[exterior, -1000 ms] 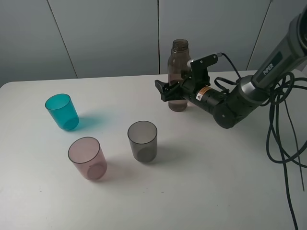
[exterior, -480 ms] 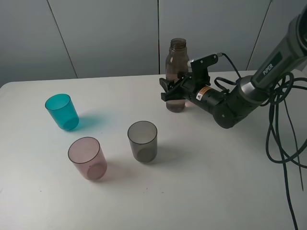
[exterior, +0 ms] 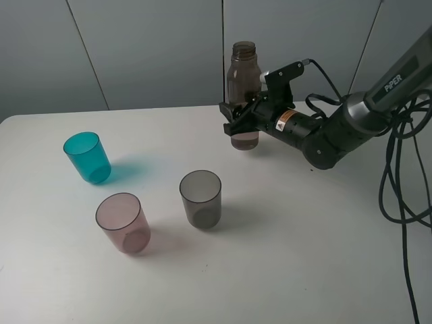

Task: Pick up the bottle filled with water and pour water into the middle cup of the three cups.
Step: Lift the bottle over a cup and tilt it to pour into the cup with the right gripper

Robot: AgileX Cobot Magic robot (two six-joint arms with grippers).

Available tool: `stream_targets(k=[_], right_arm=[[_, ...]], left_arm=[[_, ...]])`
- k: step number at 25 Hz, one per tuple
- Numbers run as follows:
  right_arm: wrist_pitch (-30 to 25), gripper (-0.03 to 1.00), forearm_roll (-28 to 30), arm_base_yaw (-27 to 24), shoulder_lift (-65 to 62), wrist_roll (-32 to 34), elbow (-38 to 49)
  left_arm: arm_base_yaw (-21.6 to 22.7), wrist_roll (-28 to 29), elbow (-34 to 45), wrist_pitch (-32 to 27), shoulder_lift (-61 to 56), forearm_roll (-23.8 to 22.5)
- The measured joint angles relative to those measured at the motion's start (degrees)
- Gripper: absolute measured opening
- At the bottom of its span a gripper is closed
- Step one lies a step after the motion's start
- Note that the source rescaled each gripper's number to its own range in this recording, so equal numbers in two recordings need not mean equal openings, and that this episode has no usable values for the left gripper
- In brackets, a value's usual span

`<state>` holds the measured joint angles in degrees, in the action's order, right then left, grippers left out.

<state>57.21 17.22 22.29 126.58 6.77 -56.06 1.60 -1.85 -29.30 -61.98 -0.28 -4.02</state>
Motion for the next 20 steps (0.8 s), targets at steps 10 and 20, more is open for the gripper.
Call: stream_targets(k=[10, 20], right_arm=[[-6.22, 0.00, 8.13, 5.57, -6.20, 0.00, -5.73], [-11.60, 0.00, 15.90, 11.71, -4.09, 0.02, -13.91]], left_arm=[[0.00, 0.00, 0.00, 0.00, 0.00, 0.00], [0.00, 0.00, 0.00, 0.00, 0.00, 0.00]])
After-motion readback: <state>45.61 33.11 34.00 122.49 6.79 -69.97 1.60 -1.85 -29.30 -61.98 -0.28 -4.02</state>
